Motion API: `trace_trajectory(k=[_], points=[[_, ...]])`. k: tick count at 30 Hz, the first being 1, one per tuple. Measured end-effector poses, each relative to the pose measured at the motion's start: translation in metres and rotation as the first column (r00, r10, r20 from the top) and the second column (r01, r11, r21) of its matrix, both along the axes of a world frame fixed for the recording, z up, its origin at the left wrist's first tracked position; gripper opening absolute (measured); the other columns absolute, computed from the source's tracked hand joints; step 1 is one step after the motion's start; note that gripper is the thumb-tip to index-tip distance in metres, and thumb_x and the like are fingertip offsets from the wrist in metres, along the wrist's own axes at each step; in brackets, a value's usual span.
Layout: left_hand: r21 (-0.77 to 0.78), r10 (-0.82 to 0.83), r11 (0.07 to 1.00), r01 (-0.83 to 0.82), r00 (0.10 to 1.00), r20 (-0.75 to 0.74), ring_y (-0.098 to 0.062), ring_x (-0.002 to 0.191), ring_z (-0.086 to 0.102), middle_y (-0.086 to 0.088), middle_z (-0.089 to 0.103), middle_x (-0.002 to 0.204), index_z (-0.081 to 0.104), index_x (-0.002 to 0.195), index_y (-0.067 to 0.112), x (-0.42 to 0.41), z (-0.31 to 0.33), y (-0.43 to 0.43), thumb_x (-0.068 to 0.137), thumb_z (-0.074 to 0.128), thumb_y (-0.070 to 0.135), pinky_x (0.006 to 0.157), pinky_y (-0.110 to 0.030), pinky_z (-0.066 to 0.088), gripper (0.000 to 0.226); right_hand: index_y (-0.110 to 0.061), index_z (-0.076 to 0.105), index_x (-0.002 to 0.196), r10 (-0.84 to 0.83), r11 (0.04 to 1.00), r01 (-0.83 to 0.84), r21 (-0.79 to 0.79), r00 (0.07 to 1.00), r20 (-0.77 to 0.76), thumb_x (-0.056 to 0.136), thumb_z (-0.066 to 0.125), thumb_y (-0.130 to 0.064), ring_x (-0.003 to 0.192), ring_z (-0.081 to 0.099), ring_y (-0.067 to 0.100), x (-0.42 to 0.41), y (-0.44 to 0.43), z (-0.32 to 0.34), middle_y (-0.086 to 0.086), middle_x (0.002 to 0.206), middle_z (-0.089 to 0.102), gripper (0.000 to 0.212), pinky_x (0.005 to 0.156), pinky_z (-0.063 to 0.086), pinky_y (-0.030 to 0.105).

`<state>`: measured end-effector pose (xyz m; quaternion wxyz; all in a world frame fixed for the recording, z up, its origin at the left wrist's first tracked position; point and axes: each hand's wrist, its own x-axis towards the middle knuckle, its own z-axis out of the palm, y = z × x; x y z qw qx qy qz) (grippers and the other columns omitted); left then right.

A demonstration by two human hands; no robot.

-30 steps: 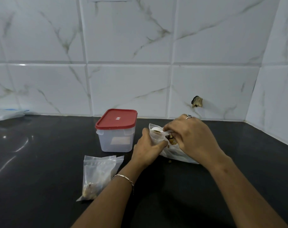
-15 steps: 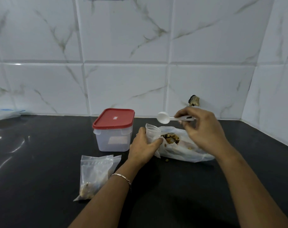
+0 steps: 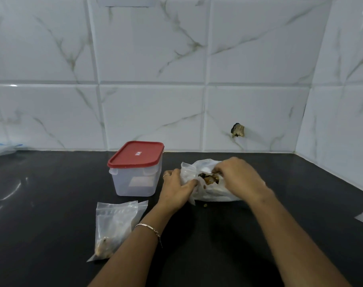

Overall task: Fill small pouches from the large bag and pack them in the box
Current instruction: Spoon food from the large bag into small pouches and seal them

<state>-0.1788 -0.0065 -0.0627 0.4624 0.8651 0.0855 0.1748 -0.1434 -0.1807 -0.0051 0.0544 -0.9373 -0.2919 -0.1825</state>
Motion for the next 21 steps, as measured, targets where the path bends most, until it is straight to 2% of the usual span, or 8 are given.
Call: trace_trajectory(k=[2,5,7,10,12,14,17,21], points=[[-0.015,0.017,1.000,-0.017,1.000,0.026,-0.018,0.108,0.049,-0.005,0.042,0.123,0.053,0.116,0.017,-0.001,0.001,0.000,0.082,0.065,0.037,0.100,-0.038,0.044,0.041,-0.024,0.068,0.111,0.013,0.996,-0.012,-0.089,1.000,0.002,0.091,0.053,-0.009,0.093,0.064,0.023,0.006,0.016,-0.011,0.004,0.104,0.067,0.029,0.079,0.047,0.031],[-0.015,0.051,0.999,-0.050,0.998,0.045,-0.019,0.104,0.055,-0.004,0.051,0.114,0.057,0.106,0.020,-0.001,0.002,0.001,0.066,0.060,0.048,0.093,-0.043,0.050,0.049,-0.016,0.066,0.114,0.033,0.995,-0.037,-0.089,0.999,-0.043,0.090,0.051,-0.006,0.098,0.063,0.029,0.015,0.024,-0.017,0.009,0.107,0.066,0.030,0.076,0.048,0.036],[0.002,0.087,0.996,-0.087,0.995,0.047,-0.020,0.100,0.058,-0.004,0.056,0.108,0.058,0.101,0.019,0.000,0.000,0.004,0.061,0.060,0.049,0.088,-0.042,0.052,0.050,-0.016,0.065,0.114,0.043,0.994,-0.047,-0.097,0.998,-0.043,0.090,0.051,-0.006,0.098,0.062,0.030,0.018,0.023,-0.019,0.008,0.103,0.064,0.030,0.075,0.047,0.036],[0.051,0.104,0.993,-0.108,0.992,0.073,-0.021,0.094,0.057,-0.005,0.057,0.104,0.057,0.098,0.015,0.000,0.000,0.005,0.071,0.070,0.038,0.081,-0.036,0.052,0.038,-0.023,0.065,0.107,0.049,0.995,-0.052,-0.085,0.998,-0.042,0.091,0.052,-0.010,0.089,0.062,0.026,0.014,0.016,-0.016,0.002,0.092,0.052,0.025,0.074,0.046,0.032],[0.080,0.138,0.986,-0.148,0.983,0.119,-0.020,0.091,0.054,-0.005,0.055,0.100,0.054,0.091,0.014,0.001,0.000,0.006,0.076,0.073,0.024,0.074,-0.028,0.044,0.027,-0.029,0.066,0.103,0.036,0.997,-0.037,-0.069,0.999,-0.021,0.092,0.055,-0.010,0.081,0.060,0.020,0.010,0.007,-0.010,0.001,0.096,0.052,0.025,0.072,0.047,0.028],[0.080,0.177,0.978,-0.194,0.968,0.178,-0.019,0.089,0.049,-0.003,0.052,0.095,0.051,0.088,0.014,0.002,0.002,0.007,0.075,0.073,0.016,0.070,-0.025,0.036,0.025,-0.028,0.066,0.109,0.009,0.998,-0.011,-0.067,0.999,-0.036,0.090,0.055,-0.004,0.085,0.060,0.018,0.006,-0.004,-0.005,0.003,0.103,0.054,0.033,0.076,0.049,0.027],[0.048,0.192,0.977,-0.208,0.954,0.230,-0.020,0.088,0.051,-0.002,0.054,0.092,0.052,0.087,0.011,0.003,0.004,0.007,0.072,0.074,0.013,0.070,-0.029,0.041,0.026,-0.028,0.067,0.116,-0.016,0.998,0.013,-0.054,0.999,-0.050,0.089,0.057,-0.002,0.092,0.062,0.020,0.007,-0.012,-0.002,0.005,0.111,0.058,0.038,0.080,0.049,0.027],[0.035,0.171,0.982,-0.183,0.959,0.227,-0.022,0.086,0.056,-0.005,0.059,0.090,0.057,0.088,0.009,0.003,0.002,0.007,0.069,0.076,0.013,0.072,-0.037,0.051,0.028,-0.023,0.068,0.111,0.028,0.994,-0.033,-0.108,0.998,-0.053,0.093,0.055,-0.017,0.092,0.062,0.025,0.008,0.010,-0.005,0.000,0.097,0.051,0.022,0.072,0.042,0.027]])
